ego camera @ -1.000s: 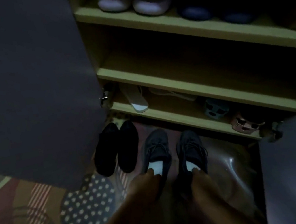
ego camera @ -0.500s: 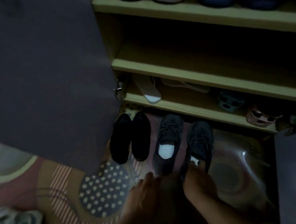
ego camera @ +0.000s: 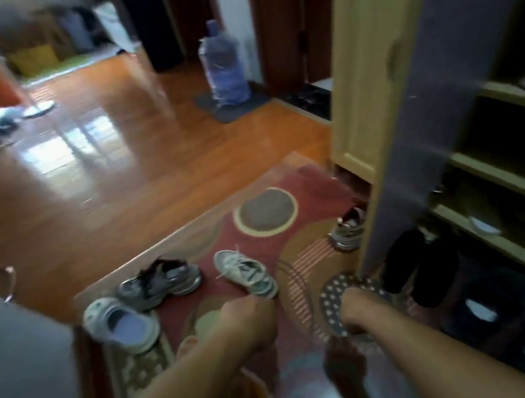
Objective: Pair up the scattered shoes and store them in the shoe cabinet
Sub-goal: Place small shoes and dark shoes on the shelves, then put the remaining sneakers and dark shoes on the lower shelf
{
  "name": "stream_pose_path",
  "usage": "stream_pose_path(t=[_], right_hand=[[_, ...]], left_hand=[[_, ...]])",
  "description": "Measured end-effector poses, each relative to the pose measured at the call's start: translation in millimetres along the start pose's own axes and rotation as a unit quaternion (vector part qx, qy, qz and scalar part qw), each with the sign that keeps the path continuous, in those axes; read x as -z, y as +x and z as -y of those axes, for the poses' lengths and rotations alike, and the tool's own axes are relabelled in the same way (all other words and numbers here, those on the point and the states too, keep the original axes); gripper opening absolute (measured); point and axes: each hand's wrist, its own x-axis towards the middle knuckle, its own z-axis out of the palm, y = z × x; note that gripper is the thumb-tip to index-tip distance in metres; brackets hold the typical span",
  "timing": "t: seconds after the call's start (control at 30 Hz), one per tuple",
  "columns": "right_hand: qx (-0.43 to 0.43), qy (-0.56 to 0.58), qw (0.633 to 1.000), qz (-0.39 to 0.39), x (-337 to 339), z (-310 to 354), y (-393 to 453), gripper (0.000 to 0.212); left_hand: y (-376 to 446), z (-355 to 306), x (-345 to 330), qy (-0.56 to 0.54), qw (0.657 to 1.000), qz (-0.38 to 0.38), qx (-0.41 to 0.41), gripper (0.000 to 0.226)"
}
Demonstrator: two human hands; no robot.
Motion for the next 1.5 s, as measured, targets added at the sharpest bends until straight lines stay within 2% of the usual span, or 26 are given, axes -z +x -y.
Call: stream_pose_path(t=[0.07, 0.2, 0.3, 0.4, 0.5, 0.6, 0.7, 0.83, 0.9, 1.0, 1.1, 1.2, 1.23, 1.33, 1.37, 1.4, 1.43, 1.5], right_hand=[[0.024, -0.041, 0.999, -0.016, 8.1, 48.9, -11.0, 0.037], [0.095, -0.036, 0.995, -0.023, 7.6, 134.7, -14.3, 0.036], [0.147, -0.064, 0.986, -0.04, -3.4, 190.2, 9.5, 0.043], [0.171, -0.061, 0.982, -0.053, -19.8, 219.8, 38.8, 0.043], [0.18, -0.075, 0.98, -0.047, -44.3, 220.6, 80.4, 0.036], [0.175, -0.076, 0.981, -0.033, -56.7, 210.2, 120.5, 0.031], [0.161, -0.072, 0.984, -0.037, -57.7, 198.5, 162.4, 0.033], [0.127, -0.065, 0.99, -0.017, -53.2, 179.0, 203.1, 0.035], [0.115, -0.064, 0.991, -0.009, -48.9, 172.9, 211.0, 0.031], [0.1, -0.064, 0.993, -0.016, -40.3, 162.8, 211.6, 0.029], [0.096, -0.068, 0.993, -0.025, -34.6, 155.6, 199.0, 0.027], [0.104, -0.074, 0.991, -0.029, -26.8, 147.6, 176.7, 0.029], [0.105, -0.067, 0.992, -0.034, -21.4, 142.5, 163.6, 0.031], [0.125, -0.036, 0.991, -0.044, -5.9, 127.6, 131.1, 0.033], [0.131, -0.023, 0.99, -0.043, -1.8, 122.3, 123.1, 0.033], [0.132, -0.017, 0.99, -0.043, 1.4, 113.0, 108.0, 0.032], [0.136, -0.018, 0.989, -0.05, 5.2, 105.6, 98.9, 0.03], [0.132, -0.023, 0.988, -0.072, 3.7, 85.8, 76.5, 0.028]], left_hand=[[-17.3, 56.1, 4.8, -0.047, 0.997, 0.01, 0.053, 0.032], [-31.0, 148.0, -8.3, -0.104, 0.986, 0.047, 0.122, 0.032], [-5.0, 201.6, -45.8, -0.15, 0.973, 0.072, 0.159, 0.034], [41.4, 234.9, -76.1, -0.223, 0.954, 0.039, 0.198, 0.046], [98.8, 250.9, -97.0, -0.287, 0.929, -0.017, 0.231, 0.06], [160.0, 265.8, -119.4, -0.33, 0.908, -0.077, 0.245, 0.055], [219.2, 280.5, -151.9, -0.328, 0.907, -0.073, 0.253, 0.048], [268.5, 296.5, -178.7, -0.266, 0.931, -0.051, 0.245, 0.039], [273.5, 301.3, -182.3, -0.297, 0.917, -0.078, 0.253, 0.027], [267.6, 302.3, -175.2, -0.332, 0.891, -0.15, 0.271, 0.013], [244.5, 308.8, -153.1, -0.375, 0.851, -0.224, 0.291, 0.014], [212.6, 319.1, -118.8, -0.462, 0.803, -0.267, 0.266, 0.018], [194.6, 317.9, -99.1, -0.488, 0.787, -0.28, 0.252, 0.027], [132.0, 299.8, -46.8, -0.595, 0.71, -0.278, 0.253, 0.064], [111.2, 289.2, -30.4, -0.629, 0.681, -0.269, 0.259, 0.065], [86.7, 272.0, -13.9, -0.648, 0.667, -0.253, 0.266, 0.058], [68.3, 255.1, 0.3, -0.657, 0.668, -0.226, 0.267, 0.048], [29.7, 214.0, 19.2, -0.661, 0.695, -0.149, 0.241, 0.032]])
